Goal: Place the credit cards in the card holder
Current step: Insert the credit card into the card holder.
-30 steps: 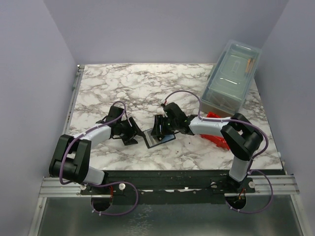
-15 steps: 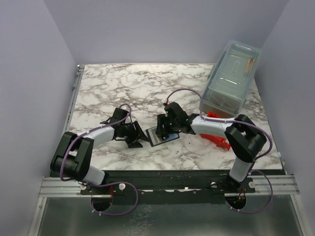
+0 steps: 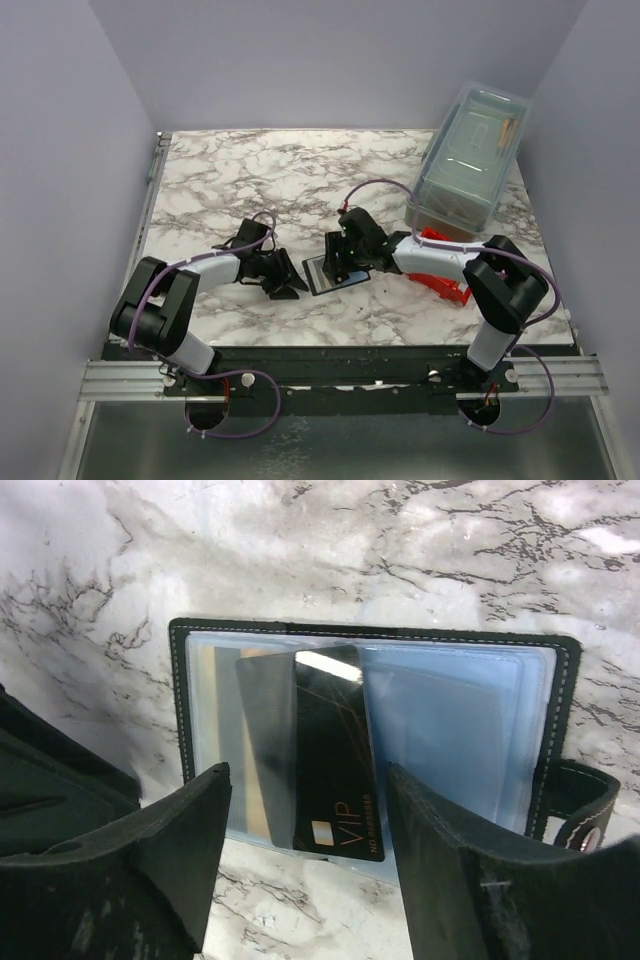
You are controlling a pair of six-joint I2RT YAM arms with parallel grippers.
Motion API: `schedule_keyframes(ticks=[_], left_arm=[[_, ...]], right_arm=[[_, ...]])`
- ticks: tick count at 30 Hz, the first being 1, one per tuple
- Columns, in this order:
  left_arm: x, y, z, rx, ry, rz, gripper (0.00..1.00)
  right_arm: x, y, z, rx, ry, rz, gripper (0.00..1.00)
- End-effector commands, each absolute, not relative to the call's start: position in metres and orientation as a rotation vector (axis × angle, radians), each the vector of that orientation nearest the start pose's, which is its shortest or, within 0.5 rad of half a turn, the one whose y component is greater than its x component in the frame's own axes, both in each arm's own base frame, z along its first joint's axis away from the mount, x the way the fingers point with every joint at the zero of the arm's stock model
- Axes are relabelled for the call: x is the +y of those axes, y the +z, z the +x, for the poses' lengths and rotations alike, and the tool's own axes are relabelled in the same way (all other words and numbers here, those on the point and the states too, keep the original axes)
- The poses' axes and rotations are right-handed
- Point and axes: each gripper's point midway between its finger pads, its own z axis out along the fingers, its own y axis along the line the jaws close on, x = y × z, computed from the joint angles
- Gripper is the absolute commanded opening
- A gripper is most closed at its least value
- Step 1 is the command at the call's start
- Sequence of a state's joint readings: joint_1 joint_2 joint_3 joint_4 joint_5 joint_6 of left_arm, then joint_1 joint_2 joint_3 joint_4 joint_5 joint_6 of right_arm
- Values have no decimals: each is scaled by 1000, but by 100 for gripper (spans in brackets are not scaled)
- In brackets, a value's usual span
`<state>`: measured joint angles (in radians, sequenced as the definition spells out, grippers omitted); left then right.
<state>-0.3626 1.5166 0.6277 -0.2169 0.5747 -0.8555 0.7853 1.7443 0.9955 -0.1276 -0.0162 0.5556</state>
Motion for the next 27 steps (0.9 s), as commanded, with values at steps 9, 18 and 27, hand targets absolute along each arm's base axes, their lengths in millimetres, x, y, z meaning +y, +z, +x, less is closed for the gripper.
schedule_keyframes(ticks=[9,18,27], left_arm=[[-221,24,228,2839,-1056,-468,41],[-227,22,232,2843,-1071,-452,38],[-230,22,234,2845,-1090,-441,37]], right_arm=[[290,49,284,2506,458,-284,70],[283,35,278,2522,497,-240,50],[270,30,275,2544,472,-233,58]])
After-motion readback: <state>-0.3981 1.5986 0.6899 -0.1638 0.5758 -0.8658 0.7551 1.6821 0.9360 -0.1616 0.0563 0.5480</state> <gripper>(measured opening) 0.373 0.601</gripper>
